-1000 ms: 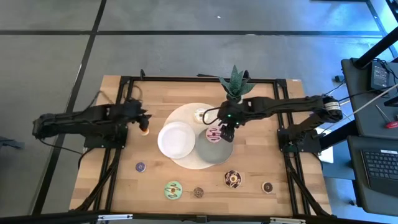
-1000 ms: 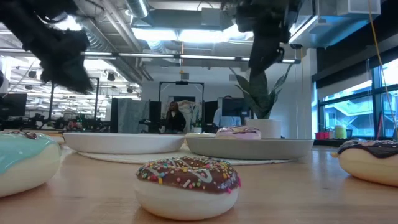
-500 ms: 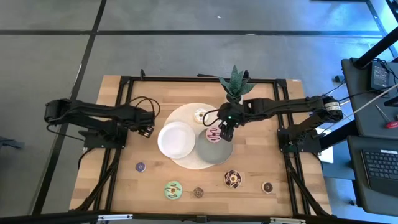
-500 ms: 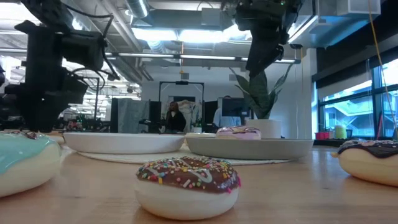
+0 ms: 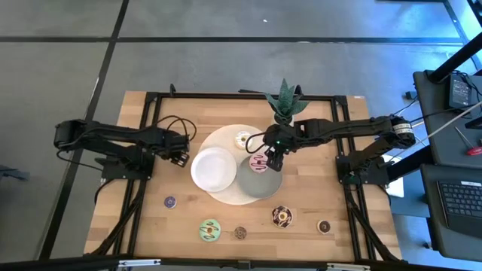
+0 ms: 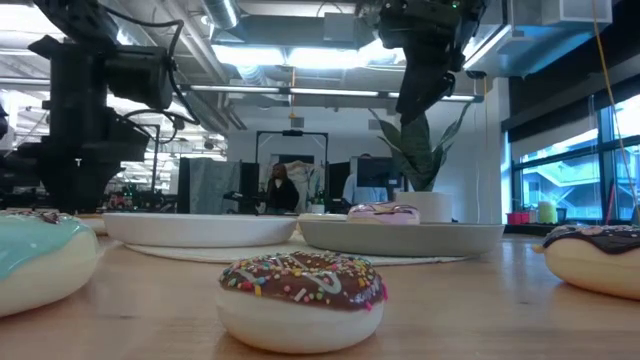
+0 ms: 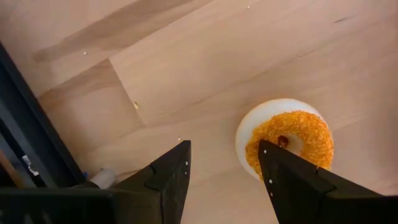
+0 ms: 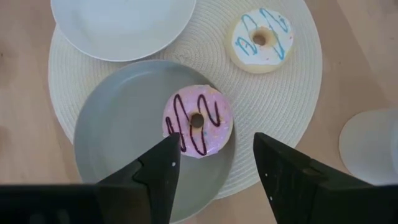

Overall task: Pick & Place donuts
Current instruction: Put the small yellow donut on the white plate

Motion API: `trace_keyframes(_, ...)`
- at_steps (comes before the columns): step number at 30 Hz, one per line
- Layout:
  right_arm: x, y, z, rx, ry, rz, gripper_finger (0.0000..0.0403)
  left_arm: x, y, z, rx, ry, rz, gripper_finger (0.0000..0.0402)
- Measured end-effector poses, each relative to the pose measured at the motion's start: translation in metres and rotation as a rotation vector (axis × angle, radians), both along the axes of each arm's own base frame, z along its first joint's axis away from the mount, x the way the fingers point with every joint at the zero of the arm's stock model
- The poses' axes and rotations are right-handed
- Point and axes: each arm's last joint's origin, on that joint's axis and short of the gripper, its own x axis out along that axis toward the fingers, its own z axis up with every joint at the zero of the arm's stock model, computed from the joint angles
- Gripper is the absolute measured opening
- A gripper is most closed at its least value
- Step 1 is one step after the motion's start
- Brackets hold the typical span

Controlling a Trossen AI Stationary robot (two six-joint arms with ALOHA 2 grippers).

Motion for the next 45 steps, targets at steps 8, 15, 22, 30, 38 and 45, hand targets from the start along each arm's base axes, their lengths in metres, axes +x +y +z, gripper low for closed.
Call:
trace_keyframes(8, 0.000, 0.000, 0.000, 0.000, 0.000, 0.000, 0.0204, -0.001, 0.001, 0.000, 0.023, 0.008, -0.013, 0.0184)
trace_keyframes(15, 0.000, 0.000, 0.000, 0.000, 0.000, 0.000, 0.0204, -0.002, 0.001, 0.005, 0.030, -0.029, -0.013, 0.0184)
trace_keyframes(22, 0.000, 0.000, 0.000, 0.001, -0.002, 0.000, 0.0204, -0.003, 0.000, 0.007, 0.005, -0.054, -0.015, 0.0184)
trace_keyframes(30, 0.000, 0.000, 0.000, 0.001, -0.004, 0.000, 0.0204, 0.007, -0.002, 0.004, 0.013, -0.104, -0.035, 0.0184)
trace_keyframes(38, 0.000, 0.000, 0.000, 0.001, -0.003, 0.000, 0.0204, 0.009, -0.004, -0.001, 0.006, -0.068, -0.042, 0.0134)
trace_keyframes(45, 0.000, 0.000, 0.000, 0.001, -0.004, 0.000, 0.0204, 0.010, -0.004, -0.004, -0.032, -0.056, -0.045, 0.0079)
